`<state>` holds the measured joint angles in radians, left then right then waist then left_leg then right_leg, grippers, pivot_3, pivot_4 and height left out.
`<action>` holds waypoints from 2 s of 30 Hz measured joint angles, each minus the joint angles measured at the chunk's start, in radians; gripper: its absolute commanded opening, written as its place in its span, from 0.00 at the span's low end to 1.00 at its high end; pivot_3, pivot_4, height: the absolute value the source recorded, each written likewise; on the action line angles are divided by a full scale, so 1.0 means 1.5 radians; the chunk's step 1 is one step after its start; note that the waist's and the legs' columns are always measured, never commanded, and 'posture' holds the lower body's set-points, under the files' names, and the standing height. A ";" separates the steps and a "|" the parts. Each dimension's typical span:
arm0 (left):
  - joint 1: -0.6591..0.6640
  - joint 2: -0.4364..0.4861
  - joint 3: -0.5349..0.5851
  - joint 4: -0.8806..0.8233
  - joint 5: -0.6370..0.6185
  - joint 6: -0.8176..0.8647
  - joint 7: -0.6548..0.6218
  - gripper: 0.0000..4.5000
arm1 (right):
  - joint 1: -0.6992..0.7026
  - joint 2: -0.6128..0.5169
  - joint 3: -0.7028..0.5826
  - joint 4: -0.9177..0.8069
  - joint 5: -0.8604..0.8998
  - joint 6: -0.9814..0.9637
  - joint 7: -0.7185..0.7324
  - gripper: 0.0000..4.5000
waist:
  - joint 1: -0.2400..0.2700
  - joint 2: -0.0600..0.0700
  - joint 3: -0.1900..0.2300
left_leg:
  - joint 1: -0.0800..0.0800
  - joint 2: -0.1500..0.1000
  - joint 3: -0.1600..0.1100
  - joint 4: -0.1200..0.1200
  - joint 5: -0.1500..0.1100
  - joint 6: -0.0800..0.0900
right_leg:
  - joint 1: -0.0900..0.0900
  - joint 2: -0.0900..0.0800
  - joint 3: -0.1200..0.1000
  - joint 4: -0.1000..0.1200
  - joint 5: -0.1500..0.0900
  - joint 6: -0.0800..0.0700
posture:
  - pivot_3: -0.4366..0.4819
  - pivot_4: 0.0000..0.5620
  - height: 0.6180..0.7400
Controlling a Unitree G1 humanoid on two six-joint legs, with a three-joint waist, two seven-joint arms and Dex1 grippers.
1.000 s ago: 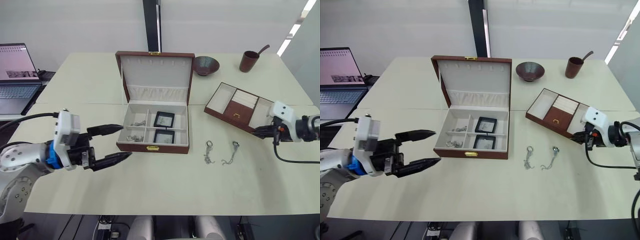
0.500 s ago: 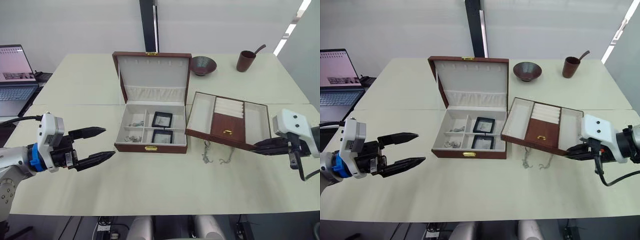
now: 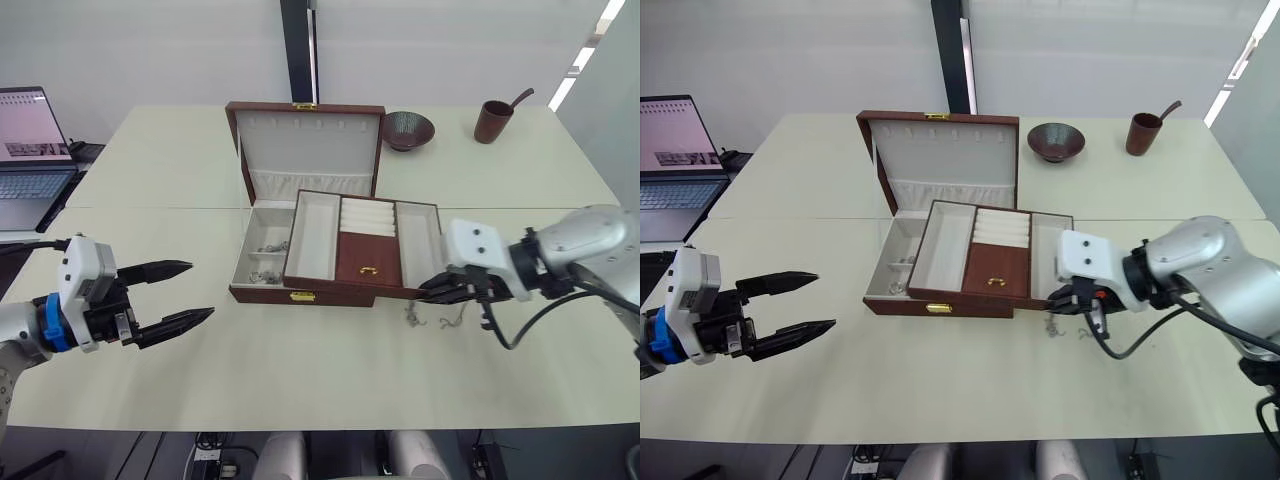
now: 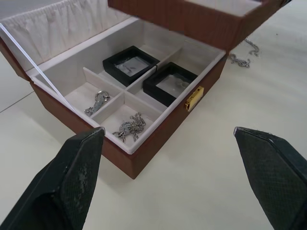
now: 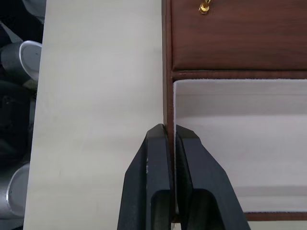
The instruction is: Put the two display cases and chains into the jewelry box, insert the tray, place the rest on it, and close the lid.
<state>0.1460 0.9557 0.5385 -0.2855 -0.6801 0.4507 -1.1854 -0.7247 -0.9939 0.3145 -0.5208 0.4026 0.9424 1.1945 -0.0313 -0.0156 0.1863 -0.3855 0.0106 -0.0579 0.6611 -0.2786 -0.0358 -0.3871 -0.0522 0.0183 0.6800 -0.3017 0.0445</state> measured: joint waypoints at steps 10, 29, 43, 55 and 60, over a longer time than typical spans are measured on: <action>0.016 -0.008 0.010 -0.003 0.011 -0.003 0.013 1.00 | -0.120 0.149 0.156 0.136 -0.099 -0.009 -0.036 0.01 | 0.000 0.000 0.000 | -0.001 0.000 0.000 0.000 0.000 0.000 | -0.001 0.000 0.000 0.000 0.000 0.000 | 0.48 0.27 0.95; 0.026 -0.011 0.027 0.043 0.032 -0.032 -0.003 1.00 | -0.177 0.255 0.212 0.251 -0.195 -0.062 -0.022 0.01 | -0.002 -0.001 0.000 | 0.000 0.000 0.000 0.000 0.000 0.000 | -0.001 0.000 -0.001 0.001 0.000 -0.001 | 0.48 0.27 0.95; 0.001 -0.011 0.026 0.061 0.043 -0.046 -0.004 1.00 | -0.184 0.278 0.222 0.254 -0.228 -0.058 -0.003 0.01 | -0.010 -0.001 -0.001 | 0.001 0.001 -0.001 0.000 0.000 0.000 | -0.001 0.000 -0.001 0.001 0.000 -0.001 | 0.48 0.27 0.95; -0.016 -0.011 0.010 0.091 0.051 -0.061 -0.009 1.00 | -0.181 0.307 0.219 0.220 -0.213 0.023 -0.017 0.01 | -0.011 -0.001 -0.001 | 0.001 0.001 0.000 0.000 0.000 0.000 | -0.001 0.000 -0.001 0.001 0.001 -0.001 | 0.48 0.27 0.95; -0.027 -0.011 0.010 0.104 0.058 -0.074 -0.017 1.00 | -0.179 0.312 0.216 0.219 -0.194 0.048 -0.028 0.01 | -0.012 -0.001 -0.001 | 0.000 0.001 0.000 -0.001 0.000 0.000 | -0.001 0.000 -0.001 0.001 0.001 -0.001 | 0.48 0.27 0.95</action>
<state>0.1051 0.9393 0.5532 -0.1297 -0.5933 0.3398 -1.2108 -0.9927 -0.5258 0.6384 -0.1917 0.1115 1.0148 1.1531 -0.0488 -0.0173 0.1853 -0.3849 0.0114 -0.0585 0.6602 -0.2786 -0.0358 -0.3889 -0.0523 0.0168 0.6810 -0.3010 0.0435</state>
